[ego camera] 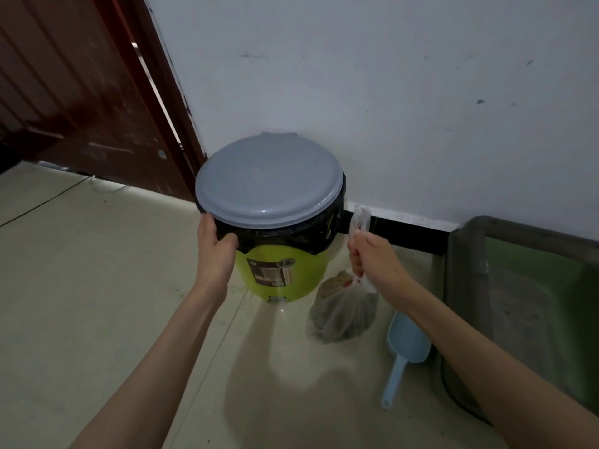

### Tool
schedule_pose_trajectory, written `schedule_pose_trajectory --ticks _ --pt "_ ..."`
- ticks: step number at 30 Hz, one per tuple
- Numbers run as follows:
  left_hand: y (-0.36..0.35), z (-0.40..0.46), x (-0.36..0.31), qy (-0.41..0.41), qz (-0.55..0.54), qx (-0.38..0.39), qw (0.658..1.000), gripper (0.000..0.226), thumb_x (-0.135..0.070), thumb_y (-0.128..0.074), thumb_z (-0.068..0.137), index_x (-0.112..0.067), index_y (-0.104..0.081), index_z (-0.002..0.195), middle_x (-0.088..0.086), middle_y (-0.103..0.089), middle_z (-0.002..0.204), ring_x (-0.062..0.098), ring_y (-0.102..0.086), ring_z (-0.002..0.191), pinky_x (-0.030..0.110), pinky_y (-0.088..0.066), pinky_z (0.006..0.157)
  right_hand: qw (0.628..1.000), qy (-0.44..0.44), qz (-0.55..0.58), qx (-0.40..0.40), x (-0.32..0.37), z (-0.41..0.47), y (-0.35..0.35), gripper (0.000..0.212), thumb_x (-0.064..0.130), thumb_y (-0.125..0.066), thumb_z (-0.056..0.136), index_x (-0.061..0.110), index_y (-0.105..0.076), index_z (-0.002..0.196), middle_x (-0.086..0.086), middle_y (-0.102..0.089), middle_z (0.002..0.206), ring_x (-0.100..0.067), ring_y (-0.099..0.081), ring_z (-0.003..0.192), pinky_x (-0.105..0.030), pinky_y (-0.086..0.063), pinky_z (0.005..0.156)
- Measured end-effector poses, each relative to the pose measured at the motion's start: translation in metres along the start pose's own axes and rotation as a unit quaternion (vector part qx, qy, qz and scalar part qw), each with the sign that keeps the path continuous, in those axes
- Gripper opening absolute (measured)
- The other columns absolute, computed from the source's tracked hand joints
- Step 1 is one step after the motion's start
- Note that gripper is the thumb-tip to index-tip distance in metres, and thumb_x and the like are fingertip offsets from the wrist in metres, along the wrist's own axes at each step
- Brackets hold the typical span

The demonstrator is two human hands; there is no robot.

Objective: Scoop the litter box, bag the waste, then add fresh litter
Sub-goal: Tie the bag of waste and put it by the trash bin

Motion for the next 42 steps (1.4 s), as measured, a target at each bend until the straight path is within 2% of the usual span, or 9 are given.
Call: schedule_pose_trajectory --ticks 4,7,10,15,19,29,35,38,42 --pt "-0.001 0.005 -0.037 -0.084 0.008 0.0 0.996 0.071 -0.001 -0.042 0.082 -0.027 -0.023 0.145 -0.004 -0.022 0.152 0.013 -0.02 0.139 0.04 -0.021 0.116 0.999 0.022 -0.026 0.006 0.017 0.0 0.008 0.041 0.019 -0.033 0.099 0.013 -0.035 0.059 -0.002 -0.034 0.056 -0.013 -0.031 0.053 -0.028 -0.027 0.057" --pt "-0.001 0.012 -0.069 -0.145 0.068 -0.02 0.987 0.066 -0.003 -0.04 0.091 -0.019 -0.011 0.149 -0.001 -0.009 0.156 0.01 -0.008 0.142 0.023 -0.009 0.115 0.993 0.067 -0.096 0.007 0.038 0.003 0.017 0.043 0.025 -0.031 0.101 0.011 -0.036 0.061 -0.003 -0.036 0.057 -0.014 -0.034 0.055 -0.028 -0.03 0.057" --pt "0.004 0.024 -0.093 -0.186 0.122 -0.036 0.974 0.065 -0.003 -0.039 0.091 -0.012 -0.009 0.149 0.004 -0.006 0.156 0.012 -0.005 0.142 0.023 -0.006 0.116 0.991 0.088 -0.101 -0.009 0.06 0.005 0.028 0.044 0.029 -0.031 0.101 0.012 -0.036 0.062 -0.003 -0.034 0.056 -0.013 -0.032 0.054 -0.027 -0.029 0.057" --pt "0.009 0.046 -0.123 -0.222 0.179 -0.047 0.957 0.063 -0.004 -0.039 0.093 -0.006 -0.009 0.148 0.008 -0.005 0.156 0.014 -0.006 0.143 0.017 -0.004 0.111 0.996 0.08 0.012 -0.046 0.109 0.013 0.054 0.042 0.004 -0.038 0.093 0.015 -0.03 0.053 -0.003 -0.03 0.05 -0.012 -0.026 0.046 -0.027 -0.023 0.05" --pt "0.01 0.062 -0.145 -0.228 0.195 -0.039 0.953 0.064 -0.003 -0.039 0.093 -0.008 -0.008 0.148 0.005 -0.004 0.157 0.015 -0.006 0.143 0.019 -0.005 0.112 0.996 0.071 0.06 -0.013 0.162 0.019 0.062 0.042 0.009 -0.038 0.093 0.017 -0.031 0.053 0.009 -0.029 0.038 -0.009 -0.021 0.039 -0.021 -0.018 0.044" --pt "0.006 0.121 -0.192 -0.238 0.217 0.002 0.947 0.057 -0.006 -0.035 0.095 -0.007 -0.012 0.148 0.008 -0.009 0.156 0.019 -0.008 0.144 0.033 -0.007 0.118 0.984 0.164 0.049 0.039 0.298 0.034 0.04 0.04 0.009 -0.036 0.092 0.017 -0.03 0.053 0.009 -0.029 0.04 -0.007 -0.022 0.036 -0.019 -0.019 0.039" --pt "0.004 0.133 -0.187 -0.221 0.195 0.042 0.955 0.052 -0.023 -0.026 0.101 -0.015 -0.007 0.148 0.0 -0.001 0.157 0.013 0.002 0.144 0.034 -0.003 0.118 0.983 0.162 0.065 0.051 0.299 0.054 0.001 0.036 0.006 -0.035 0.091 0.016 -0.03 0.057 0.003 -0.028 0.047 -0.007 -0.021 0.037 -0.018 -0.019 0.038" --pt "0.003 0.134 -0.183 -0.22 0.201 0.063 0.952 0.052 -0.028 -0.025 0.101 -0.018 -0.004 0.148 -0.004 0.003 0.157 0.011 0.006 0.144 0.033 0.0 0.118 0.988 0.136 0.053 0.056 0.274 0.066 -0.02 0.039 0.013 -0.034 0.096 0.017 -0.031 0.058 0.003 -0.029 0.048 -0.01 -0.023 0.042 -0.021 -0.021 0.043" --pt "0.005 0.127 -0.18 -0.226 0.201 0.071 0.951 0.052 -0.028 -0.024 0.101 -0.018 -0.004 0.148 -0.005 0.002 0.157 0.011 0.007 0.143 0.028 0.003 0.116 0.993 0.064 0.063 0.071 0.221 0.085 -0.051 0.038 0.004 -0.036 0.093 0.015 -0.033 0.057 0.001 -0.03 0.046 -0.014 -0.025 0.047 -0.025 -0.026 0.049"
Point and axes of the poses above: each hand's wrist, its own z-axis towards the middle knuckle, its own y-axis out of the back of the hand, x = y × z, the point moved 10 cm from there along z, towards the middle knuckle
